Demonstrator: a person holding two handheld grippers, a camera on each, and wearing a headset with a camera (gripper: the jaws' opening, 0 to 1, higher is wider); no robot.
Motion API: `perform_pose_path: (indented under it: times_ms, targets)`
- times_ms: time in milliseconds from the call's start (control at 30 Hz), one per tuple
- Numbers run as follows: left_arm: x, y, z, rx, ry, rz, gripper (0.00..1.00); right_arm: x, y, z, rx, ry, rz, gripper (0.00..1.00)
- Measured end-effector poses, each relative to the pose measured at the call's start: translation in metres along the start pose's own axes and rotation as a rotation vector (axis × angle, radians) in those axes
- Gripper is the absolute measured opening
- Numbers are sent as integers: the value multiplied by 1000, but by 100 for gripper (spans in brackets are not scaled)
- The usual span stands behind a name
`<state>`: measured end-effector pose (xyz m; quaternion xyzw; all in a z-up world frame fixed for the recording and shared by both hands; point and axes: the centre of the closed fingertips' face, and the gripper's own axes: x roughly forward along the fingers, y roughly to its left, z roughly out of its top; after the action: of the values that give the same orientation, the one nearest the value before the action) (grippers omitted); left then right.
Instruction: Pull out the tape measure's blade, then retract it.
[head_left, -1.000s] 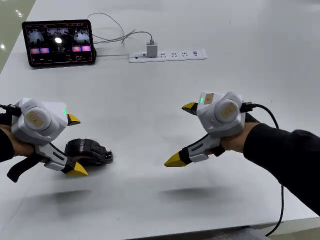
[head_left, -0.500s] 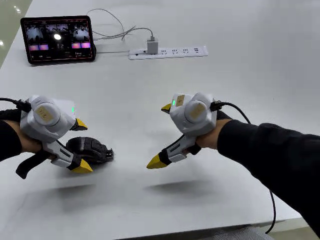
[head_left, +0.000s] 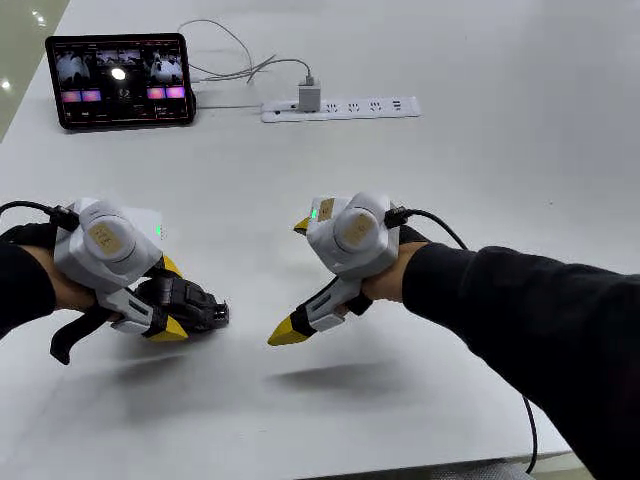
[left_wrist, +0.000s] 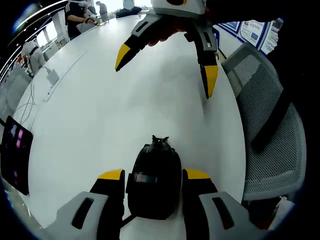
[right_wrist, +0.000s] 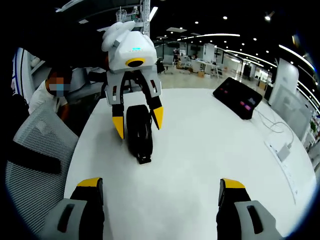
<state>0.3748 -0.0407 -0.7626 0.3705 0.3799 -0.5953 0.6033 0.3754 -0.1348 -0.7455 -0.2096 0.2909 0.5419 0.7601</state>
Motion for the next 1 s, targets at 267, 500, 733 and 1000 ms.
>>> perform_pose_path:
  times_ms: [267, 500, 733, 1000]
  targets:
    - [1, 2, -2, 34, 19, 24, 34, 10, 5, 6, -20, -8, 19, 90]
    - [2, 3, -4, 80, 33, 55, 32, 18, 5, 10, -31, -28, 24, 78]
    - [2, 3, -4, 96, 27, 60, 32, 31, 11, 12, -45, -32, 43, 65]
    - [3, 1, -4, 136, 27, 46, 32, 44, 17, 14, -67, -25, 55, 52]
